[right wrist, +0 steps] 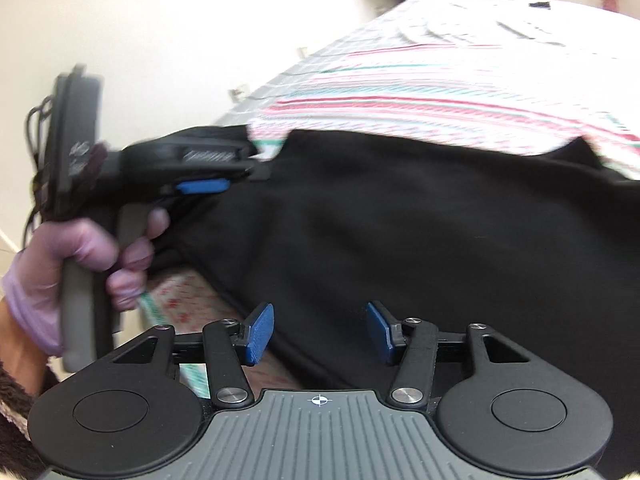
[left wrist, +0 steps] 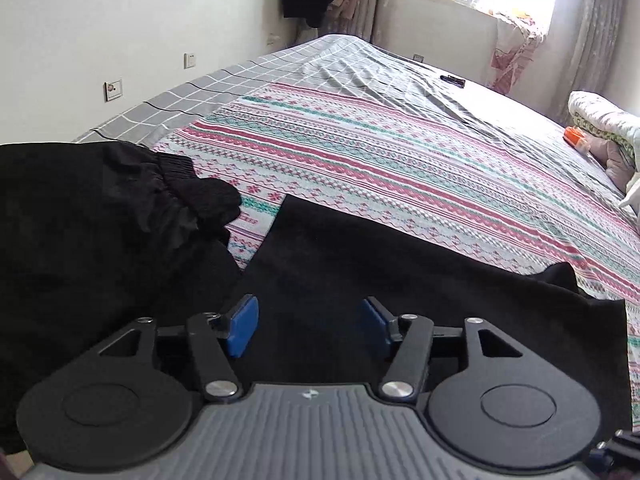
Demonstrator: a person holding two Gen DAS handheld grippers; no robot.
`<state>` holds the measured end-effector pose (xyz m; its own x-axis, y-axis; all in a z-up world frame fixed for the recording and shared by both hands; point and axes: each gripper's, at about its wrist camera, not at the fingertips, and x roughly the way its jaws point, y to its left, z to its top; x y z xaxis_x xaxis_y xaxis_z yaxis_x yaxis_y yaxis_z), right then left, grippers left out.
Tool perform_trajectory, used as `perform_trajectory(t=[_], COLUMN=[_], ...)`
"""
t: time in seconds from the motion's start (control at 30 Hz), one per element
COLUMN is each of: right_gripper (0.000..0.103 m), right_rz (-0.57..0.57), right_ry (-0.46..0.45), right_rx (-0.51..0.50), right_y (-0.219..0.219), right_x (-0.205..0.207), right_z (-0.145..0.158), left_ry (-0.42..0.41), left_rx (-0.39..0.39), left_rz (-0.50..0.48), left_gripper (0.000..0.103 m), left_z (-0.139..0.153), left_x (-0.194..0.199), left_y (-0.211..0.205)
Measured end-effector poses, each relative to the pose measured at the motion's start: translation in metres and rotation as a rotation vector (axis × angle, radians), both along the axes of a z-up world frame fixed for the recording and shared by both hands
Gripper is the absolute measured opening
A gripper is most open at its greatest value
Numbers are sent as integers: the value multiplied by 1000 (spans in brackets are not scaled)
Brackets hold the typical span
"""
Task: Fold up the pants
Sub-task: 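Release the trousers and smooth them flat with both open grippers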
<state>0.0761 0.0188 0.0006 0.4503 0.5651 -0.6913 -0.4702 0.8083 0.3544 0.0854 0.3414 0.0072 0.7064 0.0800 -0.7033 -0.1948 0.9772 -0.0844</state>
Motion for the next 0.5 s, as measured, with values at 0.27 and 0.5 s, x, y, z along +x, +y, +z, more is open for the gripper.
perform_trajectory(t=[0.27, 0.5], right_gripper=[64, 66], right_rz=[-153, -269], right_ry=[5, 86], right_rx=[-71, -89], right_y=[-91, -154], right_x=[9, 3], right_z=[3, -18], left_ry=[22, 50], left_rx=[85, 68], left_rz=[-195, -323], left_gripper=[93, 103], left_z=[-10, -27], left_x=[-17, -23], left_y=[-69, -110])
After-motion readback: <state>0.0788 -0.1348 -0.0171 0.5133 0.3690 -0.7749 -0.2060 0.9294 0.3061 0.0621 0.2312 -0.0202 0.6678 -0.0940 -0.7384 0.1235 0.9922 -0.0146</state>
